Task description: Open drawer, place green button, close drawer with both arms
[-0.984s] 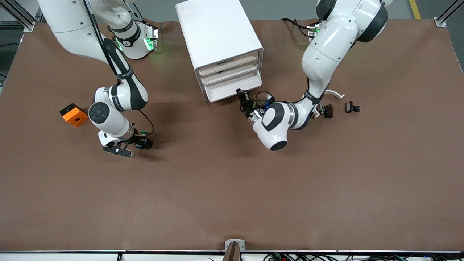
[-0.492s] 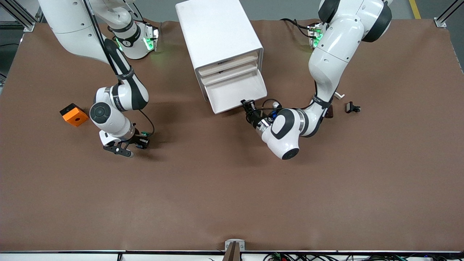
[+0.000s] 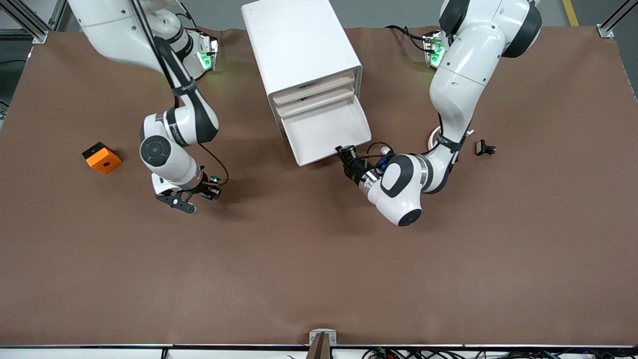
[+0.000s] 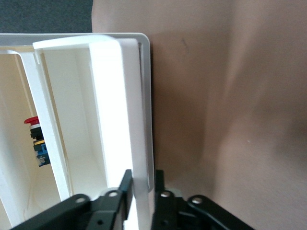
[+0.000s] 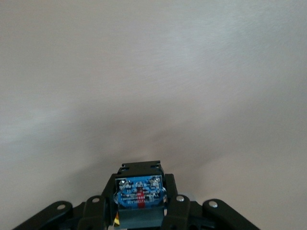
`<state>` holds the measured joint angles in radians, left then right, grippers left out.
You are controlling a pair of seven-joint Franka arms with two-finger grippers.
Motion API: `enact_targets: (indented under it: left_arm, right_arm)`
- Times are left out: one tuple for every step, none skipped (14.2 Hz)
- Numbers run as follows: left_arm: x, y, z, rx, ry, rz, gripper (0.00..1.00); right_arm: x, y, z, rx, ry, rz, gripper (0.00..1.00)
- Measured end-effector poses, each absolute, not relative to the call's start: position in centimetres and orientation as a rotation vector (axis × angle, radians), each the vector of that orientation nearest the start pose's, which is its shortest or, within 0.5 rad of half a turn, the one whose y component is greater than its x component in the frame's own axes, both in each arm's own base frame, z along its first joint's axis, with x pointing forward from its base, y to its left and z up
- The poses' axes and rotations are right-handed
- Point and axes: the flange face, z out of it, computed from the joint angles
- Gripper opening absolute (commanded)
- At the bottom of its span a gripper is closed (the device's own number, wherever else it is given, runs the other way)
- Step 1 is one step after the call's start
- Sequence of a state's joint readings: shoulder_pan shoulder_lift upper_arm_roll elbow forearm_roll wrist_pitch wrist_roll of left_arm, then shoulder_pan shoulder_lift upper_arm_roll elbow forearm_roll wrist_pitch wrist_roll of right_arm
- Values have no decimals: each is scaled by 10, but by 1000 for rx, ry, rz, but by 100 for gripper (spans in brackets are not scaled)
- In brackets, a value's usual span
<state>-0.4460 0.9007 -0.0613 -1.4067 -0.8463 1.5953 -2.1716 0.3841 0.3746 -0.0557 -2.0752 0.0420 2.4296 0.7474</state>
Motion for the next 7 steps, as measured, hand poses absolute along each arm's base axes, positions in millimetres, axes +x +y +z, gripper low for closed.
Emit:
enact_targets:
  left_arm:
    - [546, -383, 162, 1662, 2657, -1705, 100]
    - [548, -384, 165, 1664, 2648, -1699, 100]
    - [552, -385, 170, 1672, 2634, -1687, 100]
    - [557, -386, 177, 1702, 2620, -1652, 100]
    - [564, -387, 188, 1756, 2607, -1583, 100]
    - [572, -386, 202, 1818, 2594, -1498, 100]
    - [579, -385, 217, 1879, 2583, -1402, 100]
  right_arm:
    - [558, 208, 263, -3056, 740, 34, 0]
    - [560, 227, 279, -3048, 788, 45, 0]
    - [561, 245, 295, -3039, 839, 57, 0]
    - [560, 263, 308, -3029, 887, 63, 0]
    - [557, 281, 319, -3015, 932, 60, 0]
    - [551, 300, 325, -3001, 971, 56, 0]
    - [542, 320, 328, -2987, 1004, 50, 0]
